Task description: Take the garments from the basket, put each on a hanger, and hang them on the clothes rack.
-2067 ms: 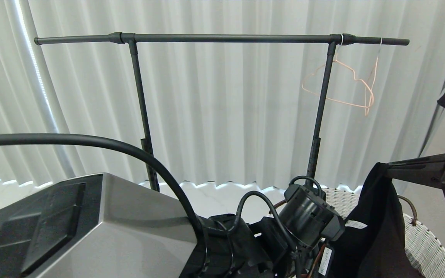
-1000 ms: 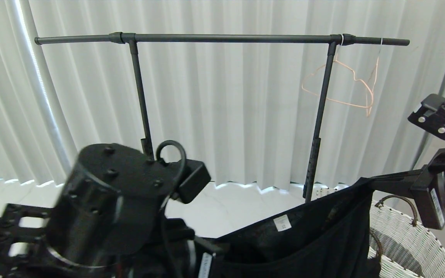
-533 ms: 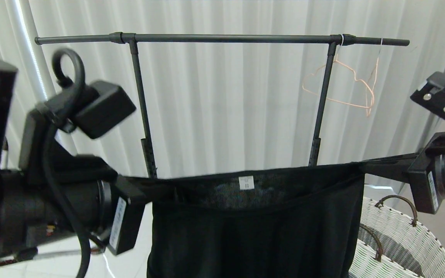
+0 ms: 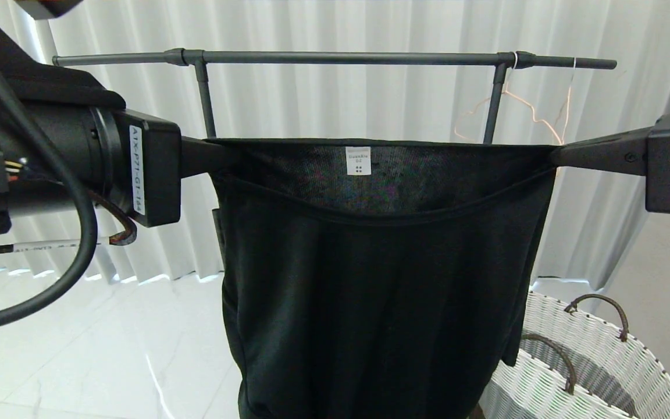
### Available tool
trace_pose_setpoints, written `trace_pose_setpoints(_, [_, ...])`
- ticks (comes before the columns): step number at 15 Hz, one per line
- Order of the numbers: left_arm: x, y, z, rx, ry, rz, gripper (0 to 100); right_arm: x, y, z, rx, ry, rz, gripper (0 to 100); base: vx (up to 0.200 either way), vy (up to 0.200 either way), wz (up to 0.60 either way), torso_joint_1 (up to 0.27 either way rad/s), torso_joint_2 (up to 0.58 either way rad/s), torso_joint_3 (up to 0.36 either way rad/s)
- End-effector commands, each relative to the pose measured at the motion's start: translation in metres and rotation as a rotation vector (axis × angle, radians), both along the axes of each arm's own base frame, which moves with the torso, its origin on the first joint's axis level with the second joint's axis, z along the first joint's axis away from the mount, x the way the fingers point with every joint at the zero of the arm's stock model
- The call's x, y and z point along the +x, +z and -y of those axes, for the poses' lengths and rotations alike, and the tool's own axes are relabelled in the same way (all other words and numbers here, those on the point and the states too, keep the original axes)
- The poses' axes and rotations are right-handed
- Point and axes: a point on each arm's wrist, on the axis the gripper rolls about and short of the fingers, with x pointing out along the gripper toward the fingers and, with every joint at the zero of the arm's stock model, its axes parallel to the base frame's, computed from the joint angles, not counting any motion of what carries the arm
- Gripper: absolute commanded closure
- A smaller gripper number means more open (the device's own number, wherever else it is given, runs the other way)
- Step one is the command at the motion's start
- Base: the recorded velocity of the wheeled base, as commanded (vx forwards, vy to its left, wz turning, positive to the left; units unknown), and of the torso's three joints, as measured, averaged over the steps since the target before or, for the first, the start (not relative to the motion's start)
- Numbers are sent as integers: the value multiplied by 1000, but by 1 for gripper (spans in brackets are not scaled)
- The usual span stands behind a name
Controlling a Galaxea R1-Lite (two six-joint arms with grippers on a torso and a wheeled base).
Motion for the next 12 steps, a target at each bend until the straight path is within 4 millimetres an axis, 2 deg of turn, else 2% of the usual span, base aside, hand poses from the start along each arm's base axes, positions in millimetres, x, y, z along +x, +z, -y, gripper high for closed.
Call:
trace_pose_setpoints(1, [0, 0, -1, -2, 4, 2, 100, 3, 1, -3, -2, 2, -1, 100, 0, 0, 0, 0, 0, 0])
trace_pose_setpoints(5, [4, -8, 4, 23, -11, -15, 100, 1, 1, 3, -8, -19, -12, 100, 0, 0, 0, 0, 0, 0])
trace_pose_setpoints(8, [20, -11, 23, 12, -69, 4, 100, -24, 1, 25, -47, 18, -93, 100, 0, 0, 0, 0, 0, 0])
trace_pose_setpoints(9, [33, -16, 35, -3, -86, 15, 100, -43, 1, 37, -38, 103, -146, 100, 0, 0, 0, 0, 0, 0])
trace_pose_setpoints(10, [41, -18, 43, -16, -96, 26, 100, -54, 0, 43, -27, 151, -180, 100, 0, 0, 0, 0, 0, 0])
trace_pose_setpoints(12, [57, -24, 58, -28, -122, 49, 100, -72, -2, 43, 16, 272, -245, 100, 0, 0, 0, 0, 0, 0])
